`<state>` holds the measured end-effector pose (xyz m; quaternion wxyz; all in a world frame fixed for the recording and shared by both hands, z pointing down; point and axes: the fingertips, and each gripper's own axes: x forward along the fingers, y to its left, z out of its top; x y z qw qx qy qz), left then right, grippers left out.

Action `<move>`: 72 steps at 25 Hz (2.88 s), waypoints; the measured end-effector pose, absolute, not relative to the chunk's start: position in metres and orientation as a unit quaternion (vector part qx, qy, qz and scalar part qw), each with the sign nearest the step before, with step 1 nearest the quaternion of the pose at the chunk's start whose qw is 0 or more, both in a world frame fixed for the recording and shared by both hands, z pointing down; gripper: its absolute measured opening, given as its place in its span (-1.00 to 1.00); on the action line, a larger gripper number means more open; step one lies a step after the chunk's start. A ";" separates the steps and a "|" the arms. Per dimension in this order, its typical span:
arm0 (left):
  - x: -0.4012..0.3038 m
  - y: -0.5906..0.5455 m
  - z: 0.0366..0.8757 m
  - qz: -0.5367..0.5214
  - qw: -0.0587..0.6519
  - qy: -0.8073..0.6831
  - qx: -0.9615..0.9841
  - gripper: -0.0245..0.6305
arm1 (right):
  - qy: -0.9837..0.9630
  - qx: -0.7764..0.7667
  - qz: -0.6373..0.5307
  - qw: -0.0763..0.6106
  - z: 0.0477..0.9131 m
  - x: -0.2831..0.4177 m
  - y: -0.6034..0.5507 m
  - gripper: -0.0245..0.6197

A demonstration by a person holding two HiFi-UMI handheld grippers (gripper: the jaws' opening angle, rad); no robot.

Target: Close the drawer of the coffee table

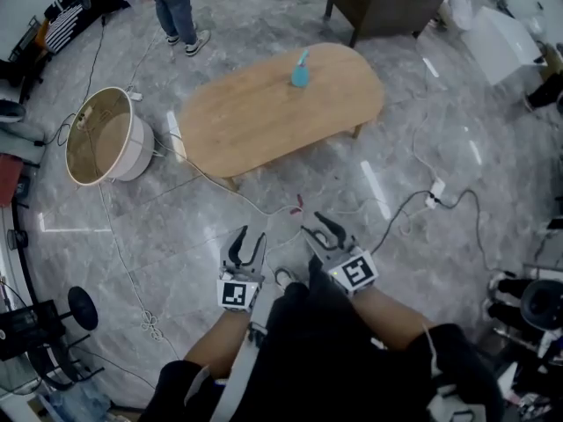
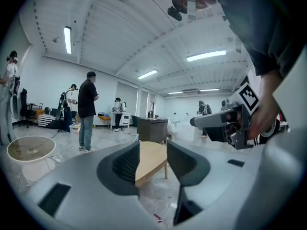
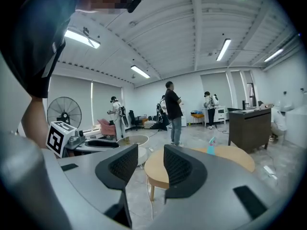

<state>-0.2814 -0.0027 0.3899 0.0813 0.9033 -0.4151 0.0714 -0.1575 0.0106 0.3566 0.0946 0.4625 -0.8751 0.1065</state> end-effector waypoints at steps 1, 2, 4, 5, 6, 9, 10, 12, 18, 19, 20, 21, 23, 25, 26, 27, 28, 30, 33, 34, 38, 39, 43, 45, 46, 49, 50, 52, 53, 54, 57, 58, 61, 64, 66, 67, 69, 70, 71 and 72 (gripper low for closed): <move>-0.281 -0.002 0.377 0.066 0.079 -0.415 0.904 -0.44 | -0.874 0.467 0.104 0.087 0.342 -0.155 0.013 -0.41; -0.281 0.000 0.365 0.063 0.077 -0.416 0.904 -0.44 | -0.874 0.469 0.100 0.081 0.328 -0.153 0.017 -0.41; -0.280 0.006 0.341 0.058 0.075 -0.418 0.904 -0.44 | -0.875 0.469 0.091 0.074 0.302 -0.150 0.026 -0.41; -0.279 0.008 0.329 0.055 0.072 -0.416 0.905 -0.44 | -0.875 0.470 0.087 0.069 0.290 -0.147 0.030 -0.41; -0.276 0.009 0.316 0.052 0.065 -0.411 0.908 -0.44 | -0.875 0.473 0.082 0.063 0.277 -0.144 0.032 -0.41; -0.259 0.010 0.277 0.041 0.051 -0.391 0.918 -0.44 | -0.875 0.477 0.073 0.044 0.243 -0.132 0.035 -0.41; -0.252 0.013 0.267 0.039 0.050 -0.386 0.920 -0.44 | -0.876 0.476 0.070 0.037 0.232 -0.128 0.038 -0.41; -0.238 0.019 0.251 0.032 0.044 -0.385 0.921 -0.44 | -0.879 0.472 0.063 0.026 0.212 -0.119 0.047 -0.41; -0.187 0.027 0.185 0.014 0.013 -0.383 0.924 -0.44 | -0.882 0.469 0.052 0.001 0.164 -0.079 0.074 -0.41; -0.178 0.026 0.174 0.003 0.012 -0.378 0.926 -0.44 | -0.882 0.468 0.050 0.001 0.154 -0.073 0.076 -0.41; -0.168 0.026 0.164 -0.005 0.012 -0.371 0.928 -0.44 | -0.883 0.468 0.045 0.000 0.144 -0.066 0.076 -0.41; -0.158 0.025 0.154 -0.009 0.011 -0.365 0.931 -0.44 | -0.883 0.467 0.039 -0.002 0.134 -0.059 0.075 -0.41; -0.136 0.028 0.139 -0.009 0.006 -0.350 0.937 -0.44 | -0.883 0.468 0.026 -0.010 0.119 -0.045 0.075 -0.41; -0.117 0.034 0.130 -0.009 0.001 -0.335 0.942 -0.44 | -0.880 0.475 0.019 -0.018 0.109 -0.029 0.079 -0.41; -0.108 0.037 0.124 -0.011 -0.002 -0.328 0.945 -0.44 | -0.877 0.479 0.017 -0.022 0.105 -0.022 0.080 -0.41; -0.100 0.039 0.118 -0.013 -0.005 -0.321 0.947 -0.44 | -0.875 0.484 0.015 -0.026 0.100 -0.015 0.082 -0.41; -0.093 0.041 0.115 -0.014 -0.007 -0.315 0.949 -0.44 | -0.873 0.488 0.012 -0.029 0.096 -0.009 0.083 -0.41; -0.082 0.045 0.110 -0.012 -0.009 -0.303 0.953 -0.44 | -0.868 0.495 0.008 -0.033 0.088 0.001 0.086 -0.41; -0.065 0.048 0.103 -0.008 -0.010 -0.287 0.958 -0.44 | -0.862 0.506 0.004 -0.035 0.080 0.017 0.088 -0.41; -0.059 0.047 0.102 -0.007 -0.009 -0.282 0.959 -0.44 | -0.860 0.509 0.002 -0.035 0.078 0.022 0.087 -0.41; -0.044 0.044 0.094 0.007 -0.006 -0.266 0.964 -0.44 | -0.850 0.527 0.004 -0.024 0.074 0.039 0.080 -0.41; -0.041 0.044 0.090 0.008 -0.003 -0.261 0.965 -0.44 | -0.847 0.531 0.006 -0.022 0.074 0.043 0.079 -0.41; -0.027 0.043 0.081 0.013 0.005 -0.229 0.973 -0.44 | -0.844 0.535 -0.006 -0.018 0.070 0.059 0.072 -0.43; -0.022 0.045 0.074 0.021 0.003 -0.217 0.976 -0.44 | -0.847 0.531 -0.003 -0.024 0.067 0.066 0.071 -0.48; -0.020 0.047 0.069 0.020 0.002 -0.213 0.977 -0.44 | -0.848 0.530 0.002 -0.029 0.064 0.068 0.071 -0.52; -0.013 0.051 0.063 0.025 -0.005 -0.199 0.980 -0.44 | -0.849 0.528 -0.001 -0.031 0.055 0.074 0.073 -0.62; -0.012 0.052 0.065 0.030 -0.004 -0.195 0.980 -0.44 | -0.850 0.527 -0.006 -0.030 0.052 0.076 0.075 -0.63; -0.011 0.053 0.065 0.032 0.001 -0.190 0.981 -0.44 | -0.851 0.525 -0.013 -0.029 0.048 0.080 0.078 -0.67; -0.010 0.052 0.063 0.032 0.001 -0.191 0.981 -0.44 | -0.851 0.524 -0.015 -0.029 0.046 0.081 0.079 -0.71; -0.009 0.052 0.060 0.029 0.000 -0.191 0.981 -0.44 | -0.851 0.524 -0.017 -0.030 0.043 0.083 0.080 -0.75; -0.002 0.053 0.052 0.014 0.002 -0.185 0.983 -0.44 | -0.852 0.521 -0.017 -0.043 0.035 0.087 0.082 -0.83; 0.000 0.054 0.050 0.013 0.002 -0.182 0.983 -0.44 | -0.853 0.520 -0.015 -0.047 0.035 0.088 0.083 -0.84; 0.005 0.055 0.046 0.007 0.002 -0.175 0.985 -0.44 | -0.860 0.509 -0.018 -0.035 0.036 0.081 0.083 -0.88; 0.010 0.059 0.042 0.005 -0.001 -0.172 0.985 -0.45 | -0.867 0.498 -0.018 -0.019 0.036 0.072 0.085 -0.89; 0.012 0.062 0.041 0.006 0.000 -0.168 0.986 -0.45 | -0.868 0.496 -0.019 -0.014 0.035 0.069 0.086 -0.89; 0.013 0.062 0.041 0.006 0.001 -0.167 0.986 -0.45 | -0.868 0.495 -0.019 -0.013 0.035 0.067 0.086 -0.89; 0.012 0.061 0.042 0.006 0.004 -0.167 0.986 -0.49 | -0.870 0.493 -0.015 -0.010 0.038 0.063 0.084 -0.89; 0.011 0.061 0.042 0.006 0.006 -0.168 0.986 -0.49 | -0.870 0.492 -0.011 -0.007 0.041 0.062 0.082 -0.89; 0.010 0.061 0.042 0.005 0.007 -0.168 0.986 -0.49 | -0.871 0.492 -0.006 -0.005 0.046 0.062 0.081 -0.89; 0.009 0.061 0.042 0.003 0.008 -0.168 0.986 -0.49 | -0.871 0.492 0.001 -0.003 0.050 0.062 0.079 -0.90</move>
